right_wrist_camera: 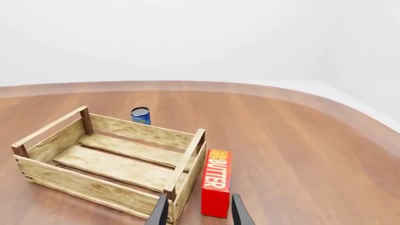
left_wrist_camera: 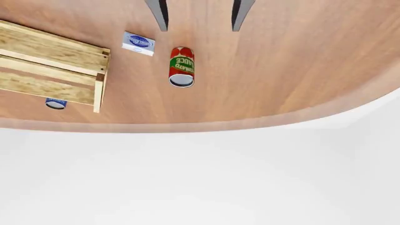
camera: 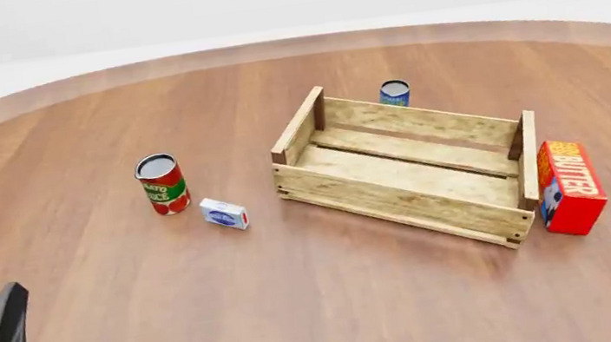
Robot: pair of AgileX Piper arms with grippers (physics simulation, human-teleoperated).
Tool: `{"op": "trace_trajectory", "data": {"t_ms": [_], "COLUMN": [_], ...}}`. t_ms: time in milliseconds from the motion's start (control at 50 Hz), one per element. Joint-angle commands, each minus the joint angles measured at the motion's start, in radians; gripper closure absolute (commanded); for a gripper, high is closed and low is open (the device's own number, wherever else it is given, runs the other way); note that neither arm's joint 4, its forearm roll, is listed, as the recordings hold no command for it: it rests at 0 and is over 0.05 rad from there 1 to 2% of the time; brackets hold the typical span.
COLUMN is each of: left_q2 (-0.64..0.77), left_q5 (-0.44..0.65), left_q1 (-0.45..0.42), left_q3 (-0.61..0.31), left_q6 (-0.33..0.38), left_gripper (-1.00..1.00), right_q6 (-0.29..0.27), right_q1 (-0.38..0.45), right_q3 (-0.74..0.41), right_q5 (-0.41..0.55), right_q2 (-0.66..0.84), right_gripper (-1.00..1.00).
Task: Pick up the butter and put it in the tray.
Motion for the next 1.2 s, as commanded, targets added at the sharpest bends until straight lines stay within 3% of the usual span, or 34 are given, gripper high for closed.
{"op": "trace_trajectory", "data": {"t_ms": [20, 420, 1200], "left_q2": [0.000, 0.000, 0.000], "left_q5": [0.000, 0.000, 0.000], "left_q1": [0.000, 0.000, 0.000], "left_q3": [0.000, 0.000, 0.000], "left_q6": [0.000, 0.000, 0.000], "left_gripper": [-1.00, -1.00, -1.00], "right_q6": [-0.001, -0.061, -0.052], "right_q1": [-0.035, -0.052, -0.090], "right_q3": [0.000, 0.000, 0.000], "right_q5": [-0.042, -0.154, -0.396], "right_q2": [0.054, 0.223, 0.516], "right_gripper": [-1.00, -1.00, -1.00]}}
